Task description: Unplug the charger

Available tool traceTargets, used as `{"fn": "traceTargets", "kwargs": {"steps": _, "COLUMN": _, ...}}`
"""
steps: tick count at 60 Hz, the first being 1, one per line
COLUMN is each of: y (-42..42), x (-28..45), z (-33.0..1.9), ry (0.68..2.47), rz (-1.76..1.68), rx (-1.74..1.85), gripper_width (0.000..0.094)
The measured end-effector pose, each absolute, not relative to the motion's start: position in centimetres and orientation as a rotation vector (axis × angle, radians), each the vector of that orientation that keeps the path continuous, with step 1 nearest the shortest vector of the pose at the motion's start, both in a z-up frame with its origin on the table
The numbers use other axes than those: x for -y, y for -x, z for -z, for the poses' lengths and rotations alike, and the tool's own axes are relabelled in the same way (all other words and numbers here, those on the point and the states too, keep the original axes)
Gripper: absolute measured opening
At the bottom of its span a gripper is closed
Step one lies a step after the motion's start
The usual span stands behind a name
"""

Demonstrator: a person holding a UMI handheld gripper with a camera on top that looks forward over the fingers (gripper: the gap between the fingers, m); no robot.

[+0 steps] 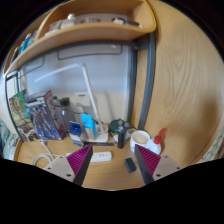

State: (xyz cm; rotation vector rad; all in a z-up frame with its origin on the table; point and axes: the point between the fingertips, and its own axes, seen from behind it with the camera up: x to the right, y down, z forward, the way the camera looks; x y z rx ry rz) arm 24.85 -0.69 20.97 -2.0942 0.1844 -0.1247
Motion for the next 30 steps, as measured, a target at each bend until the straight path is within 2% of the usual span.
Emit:
{"fn": "traceTargets", "kwargs": {"steps": 9, "y": -19.2, "x": 5.0, "z": -23.6, "ry": 2.031, "rz": 0.122, "rx": -0.139, "gripper_width": 0.0851}}
{"fn": "traceTargets", "kwargs": {"steps": 30, "y": -6.2, "x": 13.4, "z": -21.7, "ry": 2.044, "rz": -0.007, "rx": -0.025, "gripper_width": 0.0861}}
